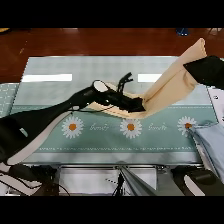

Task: Fold the shirts.

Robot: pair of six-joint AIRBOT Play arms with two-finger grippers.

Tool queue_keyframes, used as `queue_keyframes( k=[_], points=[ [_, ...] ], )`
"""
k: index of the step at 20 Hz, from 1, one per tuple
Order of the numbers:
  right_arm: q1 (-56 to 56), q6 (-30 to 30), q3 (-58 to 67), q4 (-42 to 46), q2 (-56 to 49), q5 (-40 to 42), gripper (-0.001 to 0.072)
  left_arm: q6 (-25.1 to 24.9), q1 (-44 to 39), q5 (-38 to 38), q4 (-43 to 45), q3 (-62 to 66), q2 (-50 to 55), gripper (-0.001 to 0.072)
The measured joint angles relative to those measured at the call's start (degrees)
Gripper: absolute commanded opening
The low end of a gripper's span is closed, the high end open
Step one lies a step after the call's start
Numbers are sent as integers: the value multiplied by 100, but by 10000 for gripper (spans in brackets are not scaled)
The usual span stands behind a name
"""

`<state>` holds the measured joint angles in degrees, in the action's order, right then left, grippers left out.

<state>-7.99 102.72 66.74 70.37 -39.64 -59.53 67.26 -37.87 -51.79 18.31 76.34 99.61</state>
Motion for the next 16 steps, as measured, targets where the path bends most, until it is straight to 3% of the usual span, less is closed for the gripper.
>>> queue_keyframes(
  k=[3, 8, 12, 16],
  points=[
    [-92, -31, 0, 149, -162, 90, 25, 50, 787, -70, 691, 0, -595, 18],
    [-713, -155, 0, 227, -1080, 962, 25, 223, 2953, -588, 1917, 0, -2109, 19],
    [-1445, -175, 0, 170, -2275, 2033, 26, 319, 4616, -977, 2238, 0, -3200, 20],
    [-2107, -168, 0, -173, -3543, 3080, 31, 413, 5558, -1351, 2343, 0, -3960, 20]
  ],
)
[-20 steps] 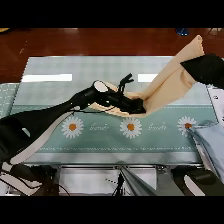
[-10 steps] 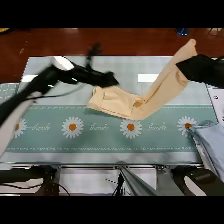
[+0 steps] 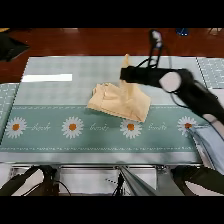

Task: Fold the shirts.

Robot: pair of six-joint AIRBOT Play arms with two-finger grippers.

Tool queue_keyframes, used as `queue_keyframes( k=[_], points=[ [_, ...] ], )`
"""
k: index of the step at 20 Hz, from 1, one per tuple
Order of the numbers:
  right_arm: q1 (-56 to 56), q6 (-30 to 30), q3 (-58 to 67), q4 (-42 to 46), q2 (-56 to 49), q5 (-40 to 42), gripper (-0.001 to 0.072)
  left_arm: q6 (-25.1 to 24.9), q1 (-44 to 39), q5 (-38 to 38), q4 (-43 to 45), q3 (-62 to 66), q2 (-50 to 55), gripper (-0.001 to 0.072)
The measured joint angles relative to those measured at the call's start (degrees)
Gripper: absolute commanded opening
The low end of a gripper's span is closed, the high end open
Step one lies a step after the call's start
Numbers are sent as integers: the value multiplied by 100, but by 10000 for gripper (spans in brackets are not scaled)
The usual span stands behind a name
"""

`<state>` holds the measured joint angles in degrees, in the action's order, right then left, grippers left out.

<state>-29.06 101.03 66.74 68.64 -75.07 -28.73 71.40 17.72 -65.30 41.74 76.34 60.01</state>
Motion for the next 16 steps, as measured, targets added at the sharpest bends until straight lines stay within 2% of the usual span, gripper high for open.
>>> queue_keyframes(
  k=[1, 3, 4, 5, 6, 7, 12, 14, 16],
  points=[
    [-142, 7, 0, -173, -304, 238, 75, 2, 114, -81, 2, 0, -142, 20],
    [-396, 17, 0, -612, -804, 649, 81, 24, 243, -210, 11, 0, -330, 20],
    [-514, 17, 0, -828, -997, 796, 145, 26, 273, -260, 15, 0, -385, 20],
    [-632, 20, 0, -1021, -1158, 955, 347, 39, 289, -291, 17, 0, -422, 20],
    [-721, 20, 0, -1152, -1270, 1095, 500, 44, 295, -337, 28, 0, -444, 20],
    [-791, -4, 0, -1250, -1351, 1209, 527, 44, 293, -361, 28, 0, -459, 20],
    [-507, -164, 0, -1434, -1036, 1292, 523, 42, 251, -407, 31, 0, -479, 20],
    [-46, -219, 0, -994, -542, 776, 522, 39, 243, -413, 31, 0, -481, 21],
    [503, -245, 0, -96, -9, -219, 493, 33, 240, -415, 52, 0, -479, 21]
  ],
)
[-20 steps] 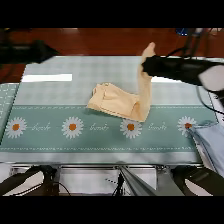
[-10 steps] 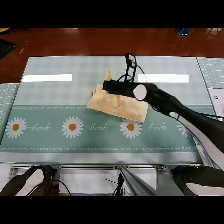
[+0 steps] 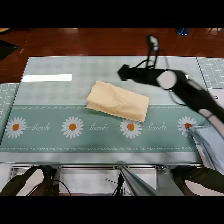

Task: Fold the shirts.

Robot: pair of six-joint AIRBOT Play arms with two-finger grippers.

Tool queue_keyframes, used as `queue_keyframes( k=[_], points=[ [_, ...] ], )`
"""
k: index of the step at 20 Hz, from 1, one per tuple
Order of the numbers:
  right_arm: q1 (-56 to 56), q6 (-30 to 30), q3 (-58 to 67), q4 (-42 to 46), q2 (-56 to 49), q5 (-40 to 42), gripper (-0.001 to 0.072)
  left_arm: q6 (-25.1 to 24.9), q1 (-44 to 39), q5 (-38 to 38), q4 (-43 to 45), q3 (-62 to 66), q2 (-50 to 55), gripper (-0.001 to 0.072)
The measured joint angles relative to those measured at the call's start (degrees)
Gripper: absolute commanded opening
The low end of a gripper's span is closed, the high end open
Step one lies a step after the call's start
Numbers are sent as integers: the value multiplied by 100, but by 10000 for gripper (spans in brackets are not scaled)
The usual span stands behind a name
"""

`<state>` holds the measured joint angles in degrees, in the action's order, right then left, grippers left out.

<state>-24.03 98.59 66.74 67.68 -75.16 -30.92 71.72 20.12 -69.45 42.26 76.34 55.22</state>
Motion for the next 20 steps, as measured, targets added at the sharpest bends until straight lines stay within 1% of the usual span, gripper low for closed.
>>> queue_keyframes(
  k=[1, 3, 4, 5, 6, 8, 11, 14, 17, 18, 19, 20],
  points=[
    [321, -11, -7, 654, 260, -684, 451, -2, 0, -2, 13, 0, 0, 21],
    [970, -39, -136, 1801, 638, -1952, 453, -11, 0, -7, 28, 0, -2, 21],
    [1320, -105, -264, 2092, 758, -2400, 461, -11, 0, -9, 39, 0, 0, 21],
    [1639, -179, -439, 2116, 828, -2704, 511, -9, 0, -9, 48, 0, -2, 21],
    [1945, -310, -662, 1792, 868, -2859, 546, -11, 0, -13, 50, 0, 0, 21],
    [2358, -627, -1154, 815, 824, -2865, 546, -11, 0, -15, 59, 0, 0, 21],
    [2575, -1027, -1742, -557, 496, -2590, 547, -9, 0, -15, 63, 0, -2, 21],
    [2465, -1235, -2011, -1279, 42, -2391, 547, -9, 0, -15, 72, 0, -2, 21],
    [2072, -1364, -2107, -1816, -328, -2076, 541, -9, 0, -15, 81, 0, -2, 21],
    [1904, -1381, -2120, -1998, -426, -1928, 504, -9, 0, -15, 81, 0, -2, 21],
    [1744, -1394, -2131, -2168, -507, -1773, 318, -9, 0, -15, 85, 0, 0, 21],
    [1589, -1394, -2149, -2282, -577, -1582, 45, -9, 0, -15, 83, 0, -2, 21]
  ],
)
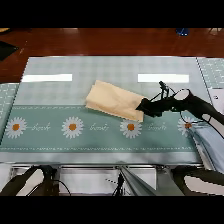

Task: Fold the shirts.

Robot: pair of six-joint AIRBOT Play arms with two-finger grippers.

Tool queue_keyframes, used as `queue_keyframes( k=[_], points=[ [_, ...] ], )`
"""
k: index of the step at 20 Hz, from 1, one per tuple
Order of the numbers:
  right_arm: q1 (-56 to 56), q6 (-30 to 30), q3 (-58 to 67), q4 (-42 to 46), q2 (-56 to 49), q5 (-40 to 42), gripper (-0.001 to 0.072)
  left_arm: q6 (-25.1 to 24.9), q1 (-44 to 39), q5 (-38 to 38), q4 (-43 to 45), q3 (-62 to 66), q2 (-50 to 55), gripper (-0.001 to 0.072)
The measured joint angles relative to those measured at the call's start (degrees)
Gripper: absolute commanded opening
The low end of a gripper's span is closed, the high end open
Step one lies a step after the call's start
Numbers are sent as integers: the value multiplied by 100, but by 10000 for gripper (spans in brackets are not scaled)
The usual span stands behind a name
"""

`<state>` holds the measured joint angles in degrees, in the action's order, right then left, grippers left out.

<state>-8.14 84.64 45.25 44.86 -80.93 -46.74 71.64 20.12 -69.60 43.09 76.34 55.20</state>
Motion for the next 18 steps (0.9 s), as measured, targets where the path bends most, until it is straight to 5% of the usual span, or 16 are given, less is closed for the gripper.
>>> queue_keyframes(
  k=[7, 18],
  points=[
    [162, -323, 553, -507, 1016, 105, 26, -46, 0, 9, 2, 0, 17, 21],
    [3648, 566, 2494, 1366, 3978, -3250, 24, -66, 0, 59, 7, 0, 874, 21]
  ],
)
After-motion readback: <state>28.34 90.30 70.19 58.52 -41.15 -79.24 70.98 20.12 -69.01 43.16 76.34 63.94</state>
